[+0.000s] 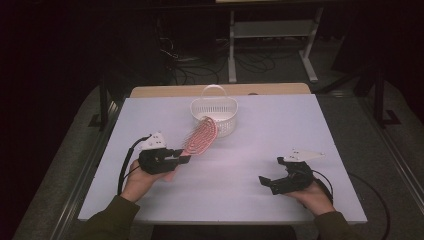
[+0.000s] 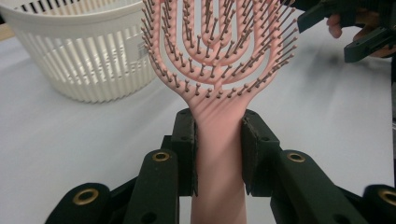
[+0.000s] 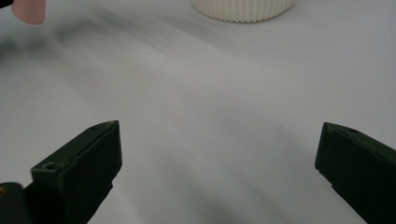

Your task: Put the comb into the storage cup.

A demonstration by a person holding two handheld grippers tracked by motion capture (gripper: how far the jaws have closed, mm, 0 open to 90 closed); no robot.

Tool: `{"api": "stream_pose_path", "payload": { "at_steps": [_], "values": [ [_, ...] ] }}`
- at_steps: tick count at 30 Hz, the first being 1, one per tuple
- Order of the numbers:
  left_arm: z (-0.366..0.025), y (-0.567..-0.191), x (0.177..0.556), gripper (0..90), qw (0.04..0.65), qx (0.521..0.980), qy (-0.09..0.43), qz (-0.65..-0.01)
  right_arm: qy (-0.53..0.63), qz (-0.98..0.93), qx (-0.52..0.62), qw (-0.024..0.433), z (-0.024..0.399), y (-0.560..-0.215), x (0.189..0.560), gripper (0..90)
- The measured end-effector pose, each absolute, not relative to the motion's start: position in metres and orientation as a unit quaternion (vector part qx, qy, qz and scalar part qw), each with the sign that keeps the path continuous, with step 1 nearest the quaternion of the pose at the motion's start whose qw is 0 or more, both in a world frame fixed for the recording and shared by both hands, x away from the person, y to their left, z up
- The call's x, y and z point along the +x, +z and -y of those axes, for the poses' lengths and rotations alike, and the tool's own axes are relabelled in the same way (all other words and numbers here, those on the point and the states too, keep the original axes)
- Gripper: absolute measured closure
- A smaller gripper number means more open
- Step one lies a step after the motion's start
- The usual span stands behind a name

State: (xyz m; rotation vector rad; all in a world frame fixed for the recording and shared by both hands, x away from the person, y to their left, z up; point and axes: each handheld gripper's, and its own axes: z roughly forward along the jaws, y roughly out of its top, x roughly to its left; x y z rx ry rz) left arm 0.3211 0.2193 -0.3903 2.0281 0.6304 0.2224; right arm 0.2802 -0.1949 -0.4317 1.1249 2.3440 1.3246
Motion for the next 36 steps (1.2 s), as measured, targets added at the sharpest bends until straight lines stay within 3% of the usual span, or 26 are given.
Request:
{"api": "stream_pose_path", "payload": {
  "at_steps": [24, 36],
  "values": [
    [-0.178, -0.397, 0.334, 69.9, 0.509, 0.824, 0.089, -0.234, 0.455, -0.797, 0.382, 0.105, 0.191, -0.429, 0.282, 0.1],
    [-0.16, -0.405, 0.338, 69.9, 0.508, 0.827, 0.094, -0.224, 0.489, -0.783, 0.374, 0.092, 0.186, -0.411, 0.295, 0.0]
  ]
}}
